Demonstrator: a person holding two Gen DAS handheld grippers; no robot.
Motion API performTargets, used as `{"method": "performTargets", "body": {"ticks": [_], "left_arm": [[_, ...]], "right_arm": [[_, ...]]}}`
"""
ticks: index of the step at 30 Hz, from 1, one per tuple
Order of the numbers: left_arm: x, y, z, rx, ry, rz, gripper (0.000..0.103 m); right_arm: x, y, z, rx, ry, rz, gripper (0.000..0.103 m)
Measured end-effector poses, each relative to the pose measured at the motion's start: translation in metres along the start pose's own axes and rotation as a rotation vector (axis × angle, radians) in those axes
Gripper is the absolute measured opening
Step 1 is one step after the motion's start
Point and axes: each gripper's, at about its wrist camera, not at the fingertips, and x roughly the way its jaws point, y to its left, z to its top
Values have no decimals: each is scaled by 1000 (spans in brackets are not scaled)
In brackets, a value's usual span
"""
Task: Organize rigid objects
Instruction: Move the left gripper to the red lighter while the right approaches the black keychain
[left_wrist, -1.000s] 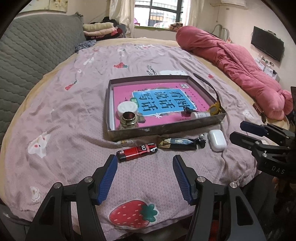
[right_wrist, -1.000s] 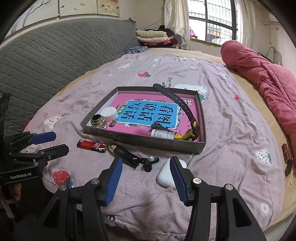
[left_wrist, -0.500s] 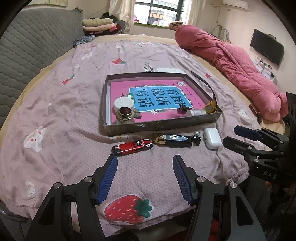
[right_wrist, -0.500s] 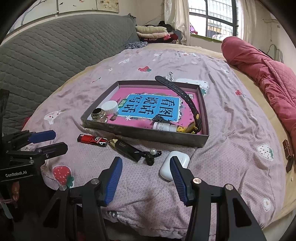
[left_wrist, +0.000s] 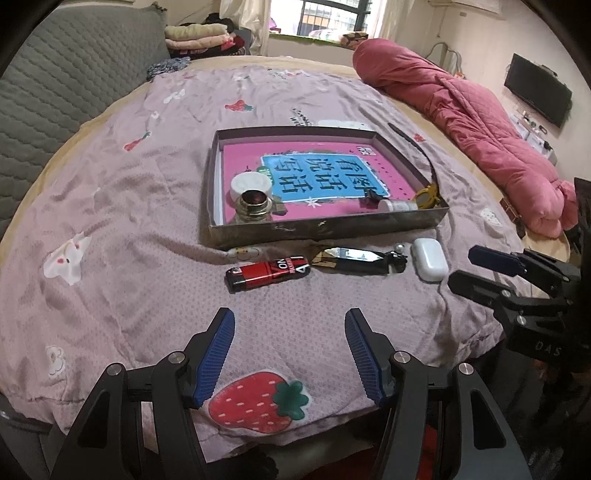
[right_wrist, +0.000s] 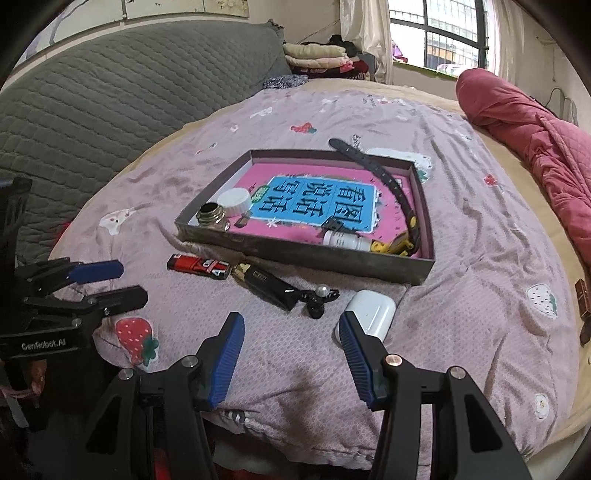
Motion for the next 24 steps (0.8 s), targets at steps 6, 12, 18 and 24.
{"method": "performTargets", "body": {"ticks": [6, 12, 18, 24], "left_arm": [[21, 10, 6, 9, 19, 7, 64], [50, 28, 23, 2, 32, 5, 64], [79, 36, 30, 25, 80, -45, 64], [98, 36, 33, 71, 100, -70, 64]], "right_arm": [[11, 2, 0, 3, 31, 34, 53], [25, 1, 2, 27, 56, 62, 53], [38, 0, 3, 54, 83, 85, 53], [49, -6, 6, 95, 98, 108, 53]]}}
